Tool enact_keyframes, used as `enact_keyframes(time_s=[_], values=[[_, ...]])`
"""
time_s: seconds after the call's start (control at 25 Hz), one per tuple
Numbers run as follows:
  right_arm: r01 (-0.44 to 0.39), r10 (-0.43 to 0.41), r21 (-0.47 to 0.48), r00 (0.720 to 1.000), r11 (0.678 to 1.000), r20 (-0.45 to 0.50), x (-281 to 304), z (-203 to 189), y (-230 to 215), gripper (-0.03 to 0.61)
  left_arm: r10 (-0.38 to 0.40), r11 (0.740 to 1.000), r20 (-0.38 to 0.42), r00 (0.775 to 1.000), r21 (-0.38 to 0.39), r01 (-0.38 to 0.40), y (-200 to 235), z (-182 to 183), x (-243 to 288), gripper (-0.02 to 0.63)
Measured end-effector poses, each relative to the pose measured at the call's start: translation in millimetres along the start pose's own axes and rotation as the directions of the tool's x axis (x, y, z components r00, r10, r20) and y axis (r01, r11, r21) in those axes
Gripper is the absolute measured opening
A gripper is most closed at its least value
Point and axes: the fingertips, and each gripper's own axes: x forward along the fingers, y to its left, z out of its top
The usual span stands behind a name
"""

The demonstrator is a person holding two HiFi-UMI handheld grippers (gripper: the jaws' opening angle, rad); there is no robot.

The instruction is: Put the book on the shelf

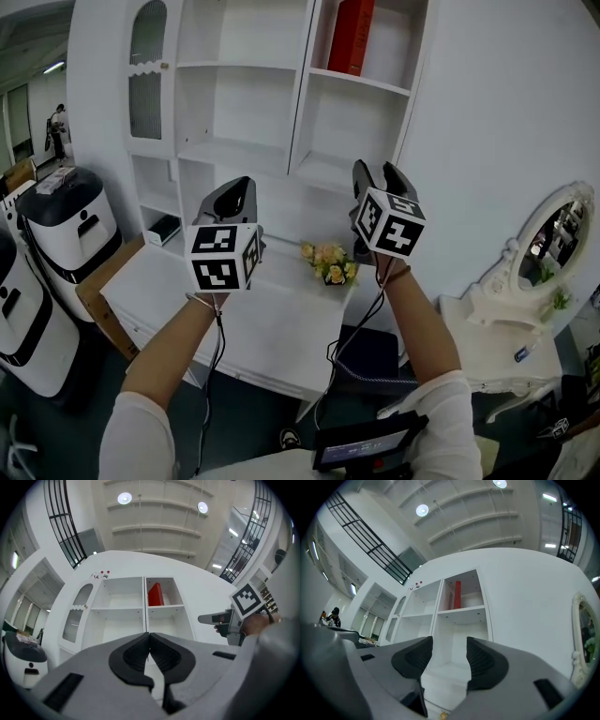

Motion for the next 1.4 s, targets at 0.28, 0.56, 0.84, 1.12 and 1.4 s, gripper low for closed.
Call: enact_keyframes(time_s=[0.28, 0.56, 0.84, 1.12, 1.4], values=[[-0.003, 0.002, -0.02, 0.999, 1.0, -0.041, -38, -42, 2, 0.212, -0.023, 0.999, -0.018, 1.0, 0.027, 0.024, -23, -28, -8, 0.008], [0.057, -0.057, -0.009, 0.996, 0.998, -0.068, -71, -79, -6, 0.17, -0.055, 0.998, -0.037, 0.998, 0.033, 0.056, -45, -58, -22, 0.008], [0.152, -0.15, 0.012, 0.981, 0.988, -0.126, -102, -120, -21, 0.106, -0.081, 0.997, -0.045, 0.996, -0.009, 0.081, -59, -77, -27, 0.008], [0.209, -0.208, -0.012, 0.968, 0.978, -0.137, -134, -157, -39, 0.031, -0.082, 0.996, -0.071, 0.994, -0.046, 0.079, -77, -105, -32, 0.008], [0.156, -0.158, -0.029, 0.976, 0.987, -0.147, -150, -178, -56, 0.025, -0.047, 0.996, -0.115, 0.992, -0.078, 0.038, -100, -138, -35, 0.008]])
